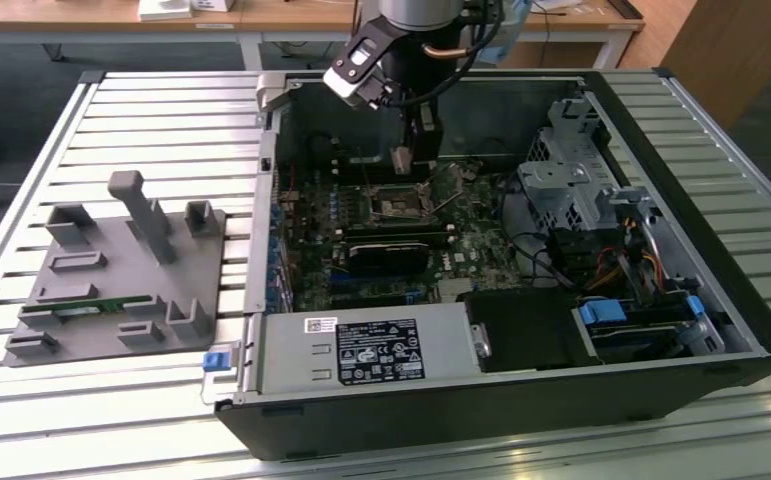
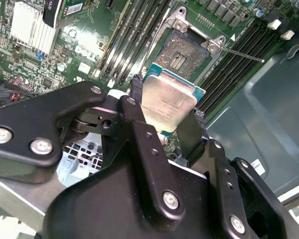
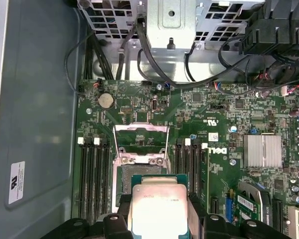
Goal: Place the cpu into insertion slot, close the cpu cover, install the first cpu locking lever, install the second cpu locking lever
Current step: 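Place the cpu into insertion slot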
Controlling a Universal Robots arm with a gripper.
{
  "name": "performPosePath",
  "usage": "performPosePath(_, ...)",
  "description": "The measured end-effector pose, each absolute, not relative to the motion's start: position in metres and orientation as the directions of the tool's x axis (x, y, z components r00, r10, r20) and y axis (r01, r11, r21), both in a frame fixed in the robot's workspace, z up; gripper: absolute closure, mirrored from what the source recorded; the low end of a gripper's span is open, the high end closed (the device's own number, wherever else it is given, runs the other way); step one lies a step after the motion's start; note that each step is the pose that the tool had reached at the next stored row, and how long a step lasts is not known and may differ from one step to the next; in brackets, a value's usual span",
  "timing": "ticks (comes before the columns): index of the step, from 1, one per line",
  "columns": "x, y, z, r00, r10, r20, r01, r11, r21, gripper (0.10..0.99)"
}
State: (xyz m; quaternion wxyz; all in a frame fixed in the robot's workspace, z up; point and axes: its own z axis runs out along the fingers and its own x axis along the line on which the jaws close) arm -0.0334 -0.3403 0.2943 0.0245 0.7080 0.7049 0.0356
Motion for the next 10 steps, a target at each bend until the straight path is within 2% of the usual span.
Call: performPosePath(10,-0.0334,-0.3403,0.291,0.004,1.0,0.016,0.996,-0.005,0.085,0.557)
